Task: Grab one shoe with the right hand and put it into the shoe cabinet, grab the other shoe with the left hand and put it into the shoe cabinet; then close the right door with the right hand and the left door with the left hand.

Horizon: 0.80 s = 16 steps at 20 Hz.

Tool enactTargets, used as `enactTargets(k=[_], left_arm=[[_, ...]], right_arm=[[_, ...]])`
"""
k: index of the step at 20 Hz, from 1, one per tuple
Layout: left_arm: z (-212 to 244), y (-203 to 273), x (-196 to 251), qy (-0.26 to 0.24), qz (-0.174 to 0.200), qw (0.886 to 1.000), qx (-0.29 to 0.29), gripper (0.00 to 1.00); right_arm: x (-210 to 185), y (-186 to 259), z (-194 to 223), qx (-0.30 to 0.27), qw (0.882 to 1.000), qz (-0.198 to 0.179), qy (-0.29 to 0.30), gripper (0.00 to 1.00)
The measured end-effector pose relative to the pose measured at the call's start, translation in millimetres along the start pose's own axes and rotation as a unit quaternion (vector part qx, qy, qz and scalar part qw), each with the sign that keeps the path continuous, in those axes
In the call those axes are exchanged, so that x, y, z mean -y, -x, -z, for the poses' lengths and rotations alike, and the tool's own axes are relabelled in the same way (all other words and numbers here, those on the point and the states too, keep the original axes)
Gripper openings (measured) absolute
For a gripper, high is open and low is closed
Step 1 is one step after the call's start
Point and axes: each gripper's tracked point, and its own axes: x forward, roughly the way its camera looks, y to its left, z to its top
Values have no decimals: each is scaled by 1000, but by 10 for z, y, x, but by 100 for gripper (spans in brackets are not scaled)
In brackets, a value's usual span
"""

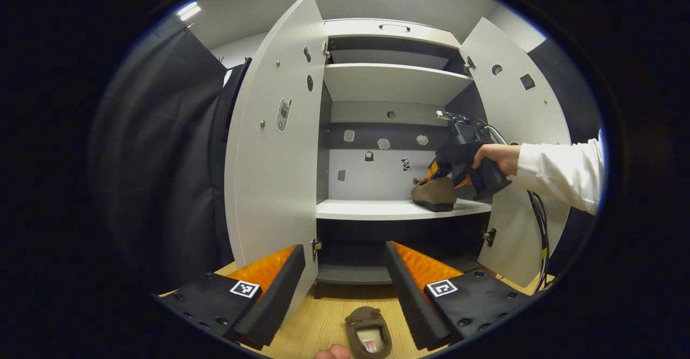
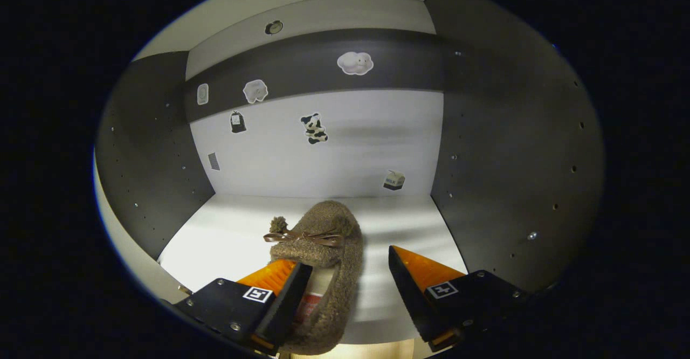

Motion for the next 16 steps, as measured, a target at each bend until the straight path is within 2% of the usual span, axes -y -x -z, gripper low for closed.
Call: enactTargets(k=[2,5,6,8,9,10,11,16], left_arm=[[-30,0,-21,2,-1,1000,4,97],[-58,21,-24,5,0,1000,8,96],[-69,25,-27,5,0,1000,9,99],[-75,30,-20,8,3,1000,8,97],[-69,25,-15,10,5,1000,7,99],[-65,25,-4,12,7,1000,6,96],[-68,30,0,12,9,1000,5,99],[16,52,63,10,23,1000,-6,96]], right_arm=[[9,183,8,22,1000,5,12,92],[-120,555,-13,58,998,-11,12,93],[-168,690,-36,72,997,-18,13,93],[-279,991,-95,102,994,-32,22,92],[-324,1145,-118,116,992,-37,30,92],[-351,1313,-134,131,990,-40,37,92],[-372,1469,-141,145,988,-43,43,92],[-383,2156,148,200,977,-52,47,92]])
